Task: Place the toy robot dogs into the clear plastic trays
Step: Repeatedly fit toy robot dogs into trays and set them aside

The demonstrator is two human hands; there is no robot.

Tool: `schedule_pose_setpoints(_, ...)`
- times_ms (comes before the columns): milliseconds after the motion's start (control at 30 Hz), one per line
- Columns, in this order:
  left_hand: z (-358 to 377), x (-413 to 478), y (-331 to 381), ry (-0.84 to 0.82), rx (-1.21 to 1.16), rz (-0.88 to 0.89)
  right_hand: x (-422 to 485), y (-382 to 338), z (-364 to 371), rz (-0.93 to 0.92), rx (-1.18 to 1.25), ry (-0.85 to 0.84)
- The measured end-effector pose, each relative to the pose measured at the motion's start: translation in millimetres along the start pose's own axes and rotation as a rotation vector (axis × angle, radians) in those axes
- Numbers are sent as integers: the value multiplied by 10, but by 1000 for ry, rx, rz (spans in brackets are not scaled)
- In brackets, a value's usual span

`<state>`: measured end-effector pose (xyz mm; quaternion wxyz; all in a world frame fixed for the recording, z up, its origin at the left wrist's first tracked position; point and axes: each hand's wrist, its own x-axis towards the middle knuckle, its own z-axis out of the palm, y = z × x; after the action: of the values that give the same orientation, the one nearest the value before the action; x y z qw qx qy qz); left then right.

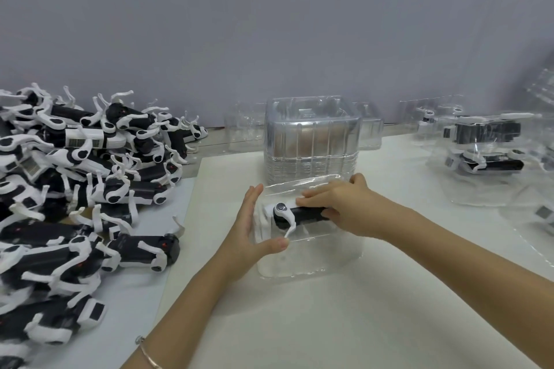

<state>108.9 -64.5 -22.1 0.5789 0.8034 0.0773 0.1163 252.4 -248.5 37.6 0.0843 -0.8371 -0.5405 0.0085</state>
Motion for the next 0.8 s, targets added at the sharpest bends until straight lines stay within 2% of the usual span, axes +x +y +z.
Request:
schedule_pose_setpoints(67, -42, 51, 42, -20, -39, -47, -49, 31, 15, -59, -58, 237)
schedule_pose_setpoints(100, -63, 66, 62, -34, -59, -59, -78, 66, 22, -31, 33, 344)
schedule_pose_setpoints(133, -73, 68, 90, -44, -79, -63, -115, 81, 11, 73, 208, 431)
schedule_pose_setpoints(200, -67, 79, 130, 8, -137, -117, -198, 129, 2, 400, 624, 566)
schedule_pose_setpoints(233, -52, 98, 146, 85, -166, -191, -243, 147, 31, 570, 786, 574)
schedule_pose_setpoints(300, -14, 127, 225, 182, -211, -383, -338, 136, 131, 769, 879, 362)
schedule_pose_setpoints(333, -3, 154, 250, 161, -242, -449, -382, 98, 186, 769, 913, 233)
schedule_pose_setpoints(400, 72, 249, 312, 130, -253, -462, -420, -9, 249, 655, 1122, 141)
schedule_pose_setpoints(467, 191, 247, 345, 210, -256, -307, -420, -91, 232, 520, 1322, 201)
schedule_pose_setpoints(600, 361, 154, 344, 365, -333, 51, -439, -43, 298, 347, 1449, 441)
schedule_pose_setpoints(800, 396, 83, 324, 444, -177, 130, -474, 1, 409, 322, 1506, 538)
